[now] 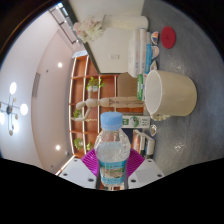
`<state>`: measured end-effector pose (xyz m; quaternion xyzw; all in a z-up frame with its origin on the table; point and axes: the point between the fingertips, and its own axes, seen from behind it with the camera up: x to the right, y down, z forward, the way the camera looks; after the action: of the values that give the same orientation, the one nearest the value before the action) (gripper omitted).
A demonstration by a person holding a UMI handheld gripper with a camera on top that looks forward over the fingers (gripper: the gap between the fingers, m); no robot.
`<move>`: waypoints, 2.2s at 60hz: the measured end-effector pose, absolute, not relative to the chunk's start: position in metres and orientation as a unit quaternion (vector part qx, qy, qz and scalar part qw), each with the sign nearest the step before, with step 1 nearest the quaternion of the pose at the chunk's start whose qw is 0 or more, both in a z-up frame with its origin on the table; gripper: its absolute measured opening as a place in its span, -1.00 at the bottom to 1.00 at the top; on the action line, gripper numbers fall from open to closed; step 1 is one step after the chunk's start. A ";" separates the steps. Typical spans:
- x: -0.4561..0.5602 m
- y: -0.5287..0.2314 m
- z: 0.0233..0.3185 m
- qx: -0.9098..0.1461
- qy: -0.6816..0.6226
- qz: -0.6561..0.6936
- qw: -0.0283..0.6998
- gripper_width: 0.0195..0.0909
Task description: Pour water
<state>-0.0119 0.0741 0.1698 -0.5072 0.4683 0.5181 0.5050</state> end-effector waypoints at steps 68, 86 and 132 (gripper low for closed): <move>0.117 0.074 0.222 -0.714 0.254 0.165 0.631 -0.62; 0.273 0.061 0.194 -0.754 0.203 -0.141 0.609 -0.63; 0.319 0.090 0.078 -0.776 0.167 -0.116 0.597 -0.26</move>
<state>0.3186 0.0895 0.0784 -0.7761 0.1670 -0.1163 0.5968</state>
